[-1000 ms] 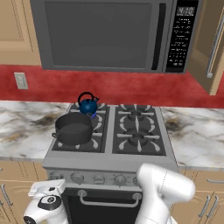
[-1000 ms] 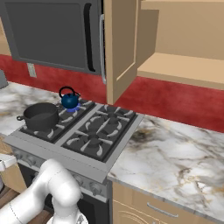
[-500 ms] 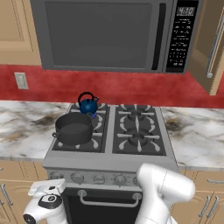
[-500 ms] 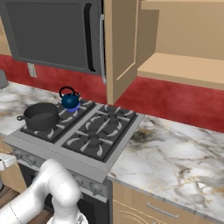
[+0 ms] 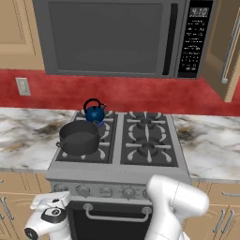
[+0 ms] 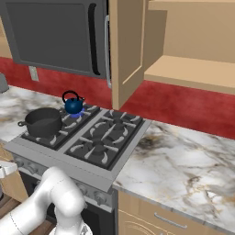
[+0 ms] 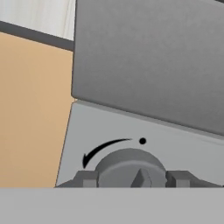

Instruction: Pick the kettle from the cabinet and place it on a stove burner. Then pick the pot from the counter and place it on another stove burner. Finally, turn both burners on.

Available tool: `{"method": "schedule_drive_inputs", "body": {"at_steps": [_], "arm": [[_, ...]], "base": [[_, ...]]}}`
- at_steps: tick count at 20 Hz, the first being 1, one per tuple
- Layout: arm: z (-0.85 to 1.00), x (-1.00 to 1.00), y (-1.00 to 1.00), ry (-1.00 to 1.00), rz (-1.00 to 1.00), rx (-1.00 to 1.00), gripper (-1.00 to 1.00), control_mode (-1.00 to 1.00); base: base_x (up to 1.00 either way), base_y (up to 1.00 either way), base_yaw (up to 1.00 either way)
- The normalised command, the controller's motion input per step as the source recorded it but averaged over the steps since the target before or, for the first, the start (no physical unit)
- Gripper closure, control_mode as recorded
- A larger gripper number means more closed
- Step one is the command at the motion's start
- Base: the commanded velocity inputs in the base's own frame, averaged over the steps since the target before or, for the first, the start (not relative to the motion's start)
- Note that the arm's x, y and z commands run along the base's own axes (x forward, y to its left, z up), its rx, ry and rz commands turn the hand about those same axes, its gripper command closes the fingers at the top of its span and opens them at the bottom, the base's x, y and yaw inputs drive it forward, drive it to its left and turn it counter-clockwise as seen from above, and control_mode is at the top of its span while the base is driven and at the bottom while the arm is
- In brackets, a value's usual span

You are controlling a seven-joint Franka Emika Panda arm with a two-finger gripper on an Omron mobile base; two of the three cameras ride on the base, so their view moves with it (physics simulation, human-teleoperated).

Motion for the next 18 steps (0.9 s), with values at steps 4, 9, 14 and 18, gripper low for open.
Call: {"method": "schedule_drive_inputs", "body": {"at_steps": [4,9,14,18], "arm": [[-0.11,0.0,0.0,0.0,0.0,-0.08,1.0,-1.0],[-0.04,0.0,0.0,0.0,-0.05,-0.15,1.0,-1.0],[0.0,0.0,0.0,0.0,-0.06,-0.17,1.0,-1.0],[0.0,0.0,0.0,0.0,-0.06,-0.17,1.0,-1.0]], "base": [[0.0,0.0,0.0],[0.0,0.0,0.0],[0.0,0.0,0.0],[0.0,0.0,0.0]]}}
